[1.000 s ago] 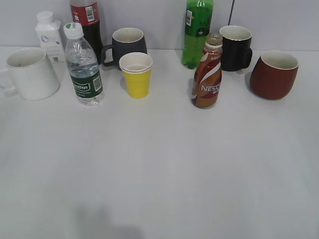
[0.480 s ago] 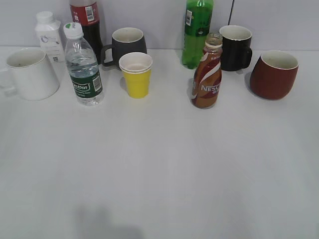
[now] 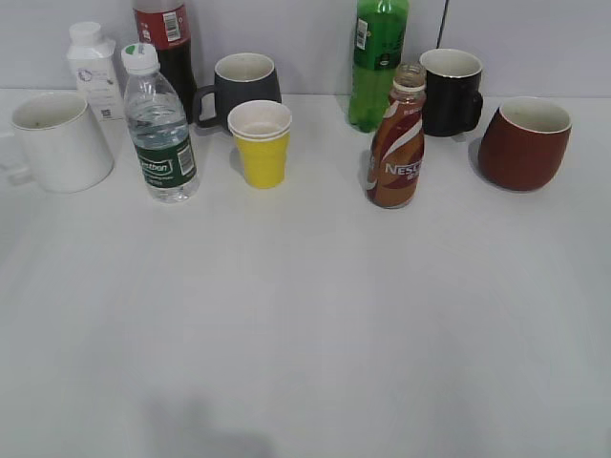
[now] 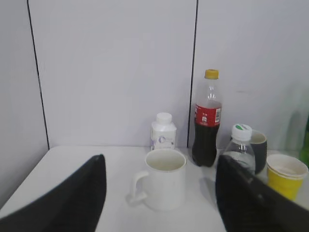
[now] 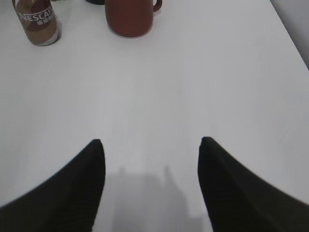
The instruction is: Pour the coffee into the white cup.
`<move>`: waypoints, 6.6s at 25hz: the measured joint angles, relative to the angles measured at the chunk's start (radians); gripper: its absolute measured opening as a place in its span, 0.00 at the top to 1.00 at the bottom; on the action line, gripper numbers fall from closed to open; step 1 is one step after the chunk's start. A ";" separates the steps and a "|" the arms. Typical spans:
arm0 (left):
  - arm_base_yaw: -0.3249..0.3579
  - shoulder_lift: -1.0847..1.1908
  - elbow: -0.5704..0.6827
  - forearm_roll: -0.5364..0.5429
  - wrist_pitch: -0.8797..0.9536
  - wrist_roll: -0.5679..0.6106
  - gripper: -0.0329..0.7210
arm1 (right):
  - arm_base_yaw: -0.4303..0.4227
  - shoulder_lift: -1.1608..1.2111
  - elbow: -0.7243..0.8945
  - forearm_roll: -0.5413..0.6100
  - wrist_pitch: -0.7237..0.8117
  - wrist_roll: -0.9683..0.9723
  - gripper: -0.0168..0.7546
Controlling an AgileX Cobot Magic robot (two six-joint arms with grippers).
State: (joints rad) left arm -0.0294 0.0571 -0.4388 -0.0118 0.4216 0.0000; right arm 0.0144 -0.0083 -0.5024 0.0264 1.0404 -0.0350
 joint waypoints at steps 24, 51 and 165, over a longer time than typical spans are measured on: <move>0.000 0.751 0.154 -0.013 -0.848 0.000 0.30 | 0.000 0.000 0.000 0.000 0.000 0.000 0.36; 0.000 1.781 0.032 -0.103 -1.556 0.000 0.34 | 0.000 0.000 0.000 0.000 0.000 0.000 0.36; -0.301 1.568 0.121 0.421 -1.581 -0.169 0.88 | 0.000 0.137 -0.013 0.049 -0.467 0.000 0.36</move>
State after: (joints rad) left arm -0.3303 1.6248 -0.3176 0.4096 -1.1591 -0.1685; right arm 0.0144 0.1289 -0.5153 0.0756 0.5731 -0.0350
